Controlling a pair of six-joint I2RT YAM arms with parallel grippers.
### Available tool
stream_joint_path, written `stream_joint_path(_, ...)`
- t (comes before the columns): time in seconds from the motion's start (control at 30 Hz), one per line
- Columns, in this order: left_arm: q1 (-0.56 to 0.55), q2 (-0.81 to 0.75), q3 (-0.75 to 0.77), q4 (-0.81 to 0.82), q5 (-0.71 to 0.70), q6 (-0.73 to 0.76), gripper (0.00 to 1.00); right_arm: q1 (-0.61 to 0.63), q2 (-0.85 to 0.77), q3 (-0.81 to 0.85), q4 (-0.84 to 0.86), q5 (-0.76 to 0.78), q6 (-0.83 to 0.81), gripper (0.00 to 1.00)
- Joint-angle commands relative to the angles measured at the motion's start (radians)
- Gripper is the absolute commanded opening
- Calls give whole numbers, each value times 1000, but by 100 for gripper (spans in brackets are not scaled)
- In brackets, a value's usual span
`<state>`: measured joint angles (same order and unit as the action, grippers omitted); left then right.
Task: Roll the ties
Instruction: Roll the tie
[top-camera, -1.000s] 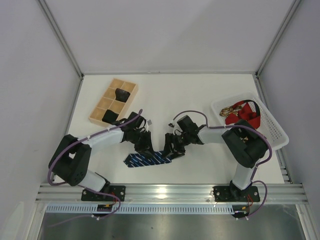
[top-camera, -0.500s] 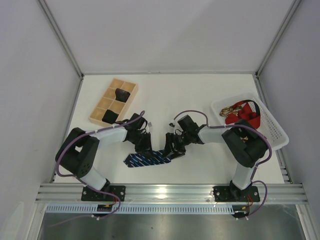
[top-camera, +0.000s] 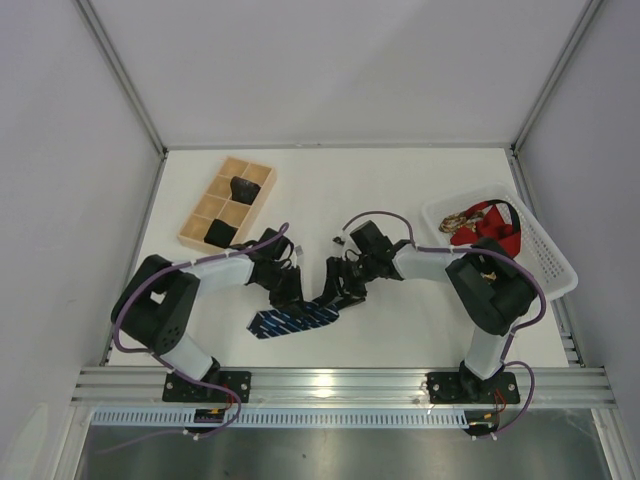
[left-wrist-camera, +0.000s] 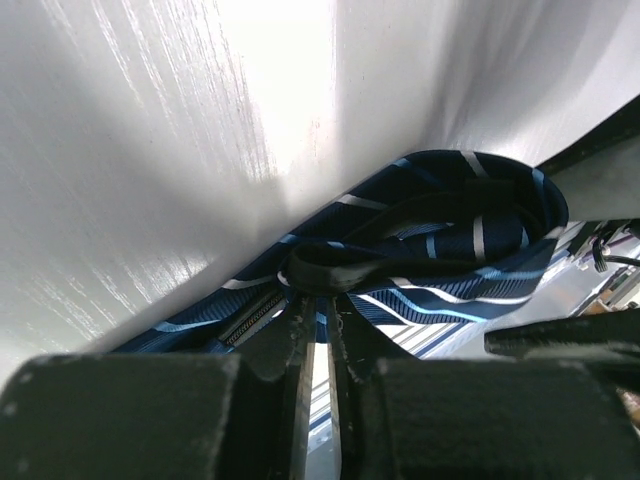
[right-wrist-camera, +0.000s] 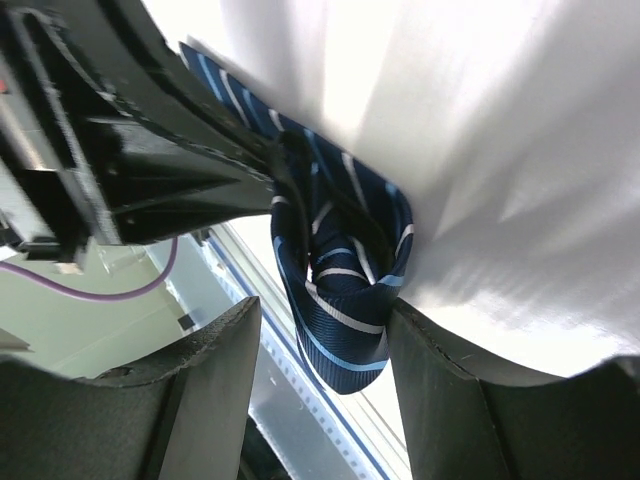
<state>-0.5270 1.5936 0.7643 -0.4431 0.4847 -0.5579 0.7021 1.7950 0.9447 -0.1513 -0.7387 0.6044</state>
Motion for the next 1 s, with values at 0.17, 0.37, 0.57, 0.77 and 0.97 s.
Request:
stream_joint_path(0.17,9,-53,-17,-11,-44,16,17,20,-14,54,-21,-39,-2,58)
stream_joint_path(0.37,7,-113,-22,-55,-109,1,18,31,-17,71,-39,-42,-6,57)
stream_joint_path(0.57,7,-161,-42,-48,-117,-20,17,48,-6,117,-39,-50,9,57)
stream_joint_path(0.77,7,-192,-53,-66,-135,-28,15,76,14,175,-56,-53,20,57)
stream_joint_path(0.97,7,-204,-79,-72,-147,-40,14,94,32,201,-65,-57,28,57)
